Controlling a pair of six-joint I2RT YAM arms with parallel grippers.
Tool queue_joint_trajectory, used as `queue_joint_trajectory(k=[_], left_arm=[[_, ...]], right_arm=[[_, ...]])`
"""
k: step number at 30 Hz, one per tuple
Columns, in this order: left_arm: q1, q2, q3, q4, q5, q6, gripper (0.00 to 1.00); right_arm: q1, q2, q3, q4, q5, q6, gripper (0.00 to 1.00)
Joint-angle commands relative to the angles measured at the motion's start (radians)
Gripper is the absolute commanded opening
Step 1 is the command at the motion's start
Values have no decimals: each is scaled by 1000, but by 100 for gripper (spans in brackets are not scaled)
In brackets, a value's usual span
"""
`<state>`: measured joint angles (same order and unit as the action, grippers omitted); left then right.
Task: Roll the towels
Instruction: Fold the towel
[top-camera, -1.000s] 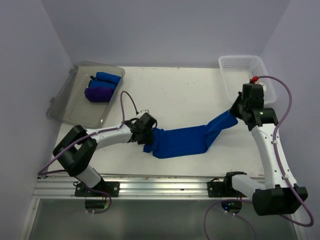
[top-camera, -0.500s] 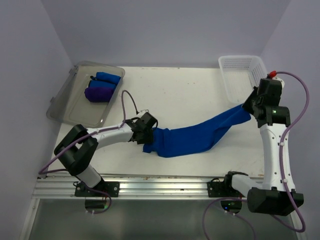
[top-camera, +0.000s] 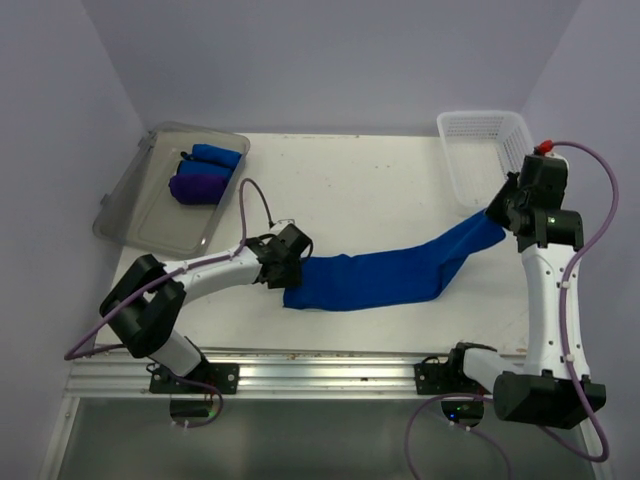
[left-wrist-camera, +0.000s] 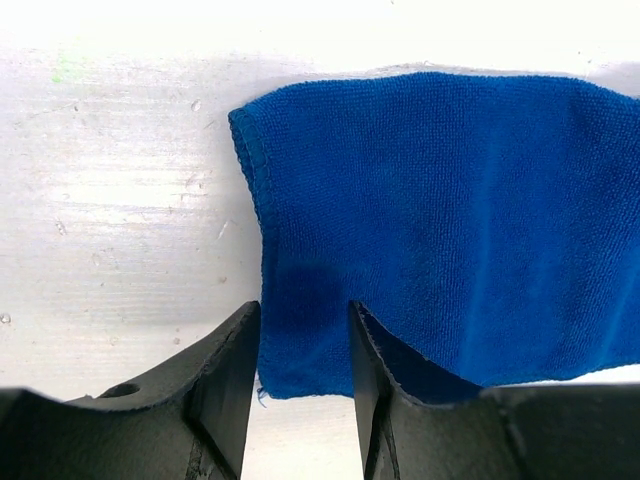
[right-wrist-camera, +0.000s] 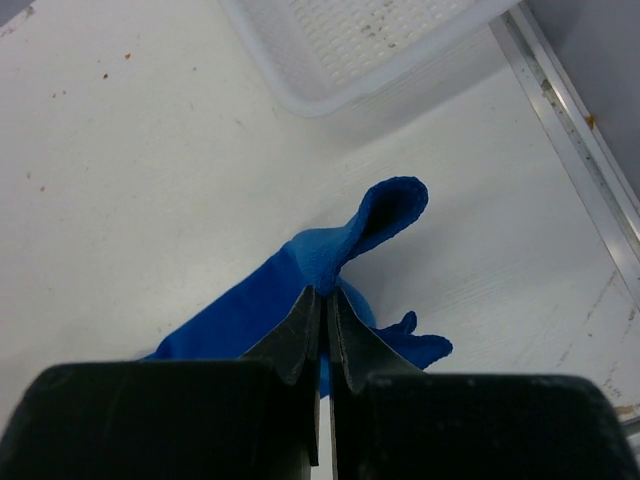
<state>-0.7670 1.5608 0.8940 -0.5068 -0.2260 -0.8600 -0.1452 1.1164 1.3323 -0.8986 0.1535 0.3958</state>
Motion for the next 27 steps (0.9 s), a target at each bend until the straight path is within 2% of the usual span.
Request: queue_joint_trajectory(k=[1, 6, 8, 11, 15, 19, 23, 27], left_arm=[[2, -31, 16, -18, -30, 13, 44], [9, -36, 6, -32, -44, 16, 45], [24, -41, -12, -29, -44, 22, 45], [51, -42, -39, -12, -27, 41, 45], [72, -51, -47, -18, -27, 49, 43], [67, -143, -43, -21, -26, 41, 43], [32, -200, -38, 60, 35, 53, 43], [-3, -154, -32, 181, 119, 58, 43]], right_arm=[[-2, -23, 54, 17, -128, -54, 0], [60, -36, 54, 21, -281, -75, 0], [103, -46, 44, 32, -282, -60, 0], [260, -44, 21, 44, -233, -31, 0], [364, -24, -7, 76, -226, 9, 0], [463, -3, -39, 115, -192, 46, 0], [536, 19, -74, 161, -169, 87, 0], [582, 31, -93, 176, -157, 104, 0]])
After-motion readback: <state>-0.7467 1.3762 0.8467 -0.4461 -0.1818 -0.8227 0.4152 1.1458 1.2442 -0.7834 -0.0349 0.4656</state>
